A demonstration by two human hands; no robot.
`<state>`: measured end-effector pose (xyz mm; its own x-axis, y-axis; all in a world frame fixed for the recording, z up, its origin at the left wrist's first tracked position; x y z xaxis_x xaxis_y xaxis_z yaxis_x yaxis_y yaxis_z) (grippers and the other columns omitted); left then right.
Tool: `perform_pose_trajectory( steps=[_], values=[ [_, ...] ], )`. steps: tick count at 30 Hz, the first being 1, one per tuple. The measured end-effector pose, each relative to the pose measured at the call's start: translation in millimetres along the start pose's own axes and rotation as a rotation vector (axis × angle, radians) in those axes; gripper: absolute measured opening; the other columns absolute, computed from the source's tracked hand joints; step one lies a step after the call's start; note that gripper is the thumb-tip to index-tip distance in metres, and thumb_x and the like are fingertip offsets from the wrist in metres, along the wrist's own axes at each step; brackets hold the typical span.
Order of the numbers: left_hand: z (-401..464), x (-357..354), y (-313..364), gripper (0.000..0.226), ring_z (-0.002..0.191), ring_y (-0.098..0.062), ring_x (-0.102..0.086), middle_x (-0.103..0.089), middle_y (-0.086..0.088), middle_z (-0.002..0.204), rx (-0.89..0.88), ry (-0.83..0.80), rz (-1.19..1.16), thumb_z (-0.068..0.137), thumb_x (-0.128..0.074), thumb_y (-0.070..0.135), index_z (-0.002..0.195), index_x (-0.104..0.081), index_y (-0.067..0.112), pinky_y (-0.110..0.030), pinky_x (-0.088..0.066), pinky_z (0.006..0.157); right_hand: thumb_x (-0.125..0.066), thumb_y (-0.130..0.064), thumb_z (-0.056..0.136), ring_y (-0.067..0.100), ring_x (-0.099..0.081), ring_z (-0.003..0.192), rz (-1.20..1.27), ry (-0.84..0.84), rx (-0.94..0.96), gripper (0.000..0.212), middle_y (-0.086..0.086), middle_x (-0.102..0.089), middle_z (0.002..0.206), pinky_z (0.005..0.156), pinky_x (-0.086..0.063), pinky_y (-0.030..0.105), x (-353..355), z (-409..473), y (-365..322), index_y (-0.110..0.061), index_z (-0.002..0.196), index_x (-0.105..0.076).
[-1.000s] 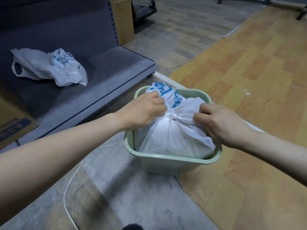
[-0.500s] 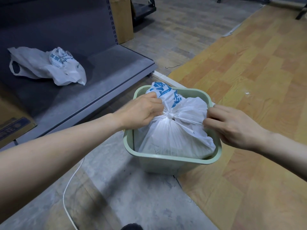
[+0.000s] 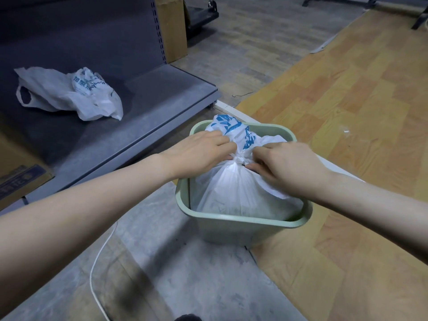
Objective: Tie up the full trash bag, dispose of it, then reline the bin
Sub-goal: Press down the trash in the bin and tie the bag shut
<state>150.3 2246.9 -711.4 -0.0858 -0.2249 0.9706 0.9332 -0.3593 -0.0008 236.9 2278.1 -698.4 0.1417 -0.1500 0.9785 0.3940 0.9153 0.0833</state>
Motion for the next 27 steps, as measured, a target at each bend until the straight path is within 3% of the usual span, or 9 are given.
perform_pose_trajectory(
  steps=[2, 4, 7, 9, 11, 14, 20, 27],
  values=[
    [1, 5, 3, 0.032, 0.073, -0.024, -0.044, -0.056, -0.009, 0.08, -0.036, 0.033, 0.032, 0.096, -0.031, 0.027, 0.087, -0.056, 0.008, -0.033, -0.033, 0.06, -0.032, -0.049, 0.096, 0.027, -0.054, 0.072, -0.005, -0.034, -0.062, 0.037, 0.004, -0.063, 0.083, 0.045, -0.019, 0.029, -6, 1, 2, -0.016, 0.086, -0.044],
    [2, 7, 7, 0.03, 0.066, -0.025, -0.045, -0.054, -0.01, 0.073, -0.076, 0.044, 0.079, 0.091, -0.031, 0.021, 0.08, -0.055, 0.008, -0.032, -0.031, 0.057, -0.036, -0.05, 0.095, 0.027, -0.051, 0.07, 0.142, -0.102, -0.18, 0.04, 0.007, -0.058, 0.076, 0.052, -0.029, 0.031, -14, 0, 10, -0.012, 0.087, -0.045],
    [3, 7, 12, 0.009, 0.059, -0.026, -0.048, -0.052, -0.009, 0.065, -0.135, 0.05, 0.168, 0.081, -0.057, 0.004, 0.073, -0.057, 0.009, -0.027, -0.031, 0.055, -0.042, -0.045, 0.095, 0.02, -0.044, 0.061, 0.368, -0.227, -0.304, 0.044, 0.003, -0.049, 0.061, 0.049, -0.025, 0.03, -28, -5, 18, -0.011, 0.069, -0.049],
    [3, 8, 14, 0.013, 0.058, -0.025, -0.049, -0.053, -0.006, 0.065, -0.164, 0.056, 0.2, 0.075, -0.062, -0.001, 0.073, -0.058, 0.01, -0.027, -0.031, 0.057, -0.043, -0.042, 0.096, 0.013, -0.035, 0.049, 0.413, -0.176, -0.245, 0.05, -0.002, -0.038, 0.049, 0.046, -0.02, 0.026, -21, -6, 16, -0.016, 0.053, -0.036],
    [3, 10, 16, 0.015, 0.059, -0.024, -0.049, -0.054, -0.005, 0.066, -0.203, 0.076, 0.237, 0.076, -0.052, -0.001, 0.074, -0.059, 0.012, -0.027, -0.027, 0.061, -0.041, -0.044, 0.095, 0.011, -0.026, 0.041, 0.353, -0.05, -0.089, 0.056, -0.003, -0.026, 0.04, 0.044, -0.018, 0.027, -5, -6, 9, -0.018, 0.048, -0.025],
    [4, 12, 21, 0.025, 0.059, -0.023, -0.048, -0.054, -0.005, 0.066, -0.239, 0.092, 0.246, 0.077, -0.04, -0.001, 0.074, -0.061, 0.011, -0.027, -0.021, 0.06, -0.033, -0.047, 0.09, 0.016, -0.017, 0.037, 0.273, 0.051, 0.062, 0.053, -0.001, -0.015, 0.039, 0.043, -0.015, 0.026, 9, -9, 3, -0.016, 0.047, -0.024],
    [3, 13, 20, 0.03, 0.056, -0.023, -0.048, -0.053, -0.003, 0.062, -0.235, 0.126, 0.211, 0.075, -0.034, -0.001, 0.07, -0.061, 0.011, -0.028, -0.022, 0.058, -0.036, -0.035, 0.09, 0.02, -0.02, 0.038, 0.275, 0.145, 0.179, 0.046, 0.0, -0.022, 0.041, 0.036, -0.024, 0.029, 11, -9, 0, -0.017, 0.049, -0.026],
    [3, 15, 25, 0.03, 0.054, -0.021, -0.049, -0.056, 0.0, 0.063, -0.278, 0.17, 0.248, 0.074, -0.037, 0.0, 0.07, -0.063, 0.015, -0.026, -0.031, 0.055, -0.043, -0.025, 0.089, 0.02, -0.02, 0.037, 0.277, 0.189, 0.249, 0.048, 0.009, -0.032, 0.035, 0.037, -0.023, 0.022, 14, -19, 0, -0.007, 0.044, -0.035]
  ],
)
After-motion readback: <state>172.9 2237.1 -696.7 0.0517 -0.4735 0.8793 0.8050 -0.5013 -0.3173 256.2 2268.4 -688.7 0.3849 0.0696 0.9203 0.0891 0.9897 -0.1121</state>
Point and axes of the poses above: each hand's wrist, its own z-axis towards the middle knuckle, its own x-axis out of the back of the hand, y = z × x, the point moved 9 cm from there along z, towards the middle knuckle
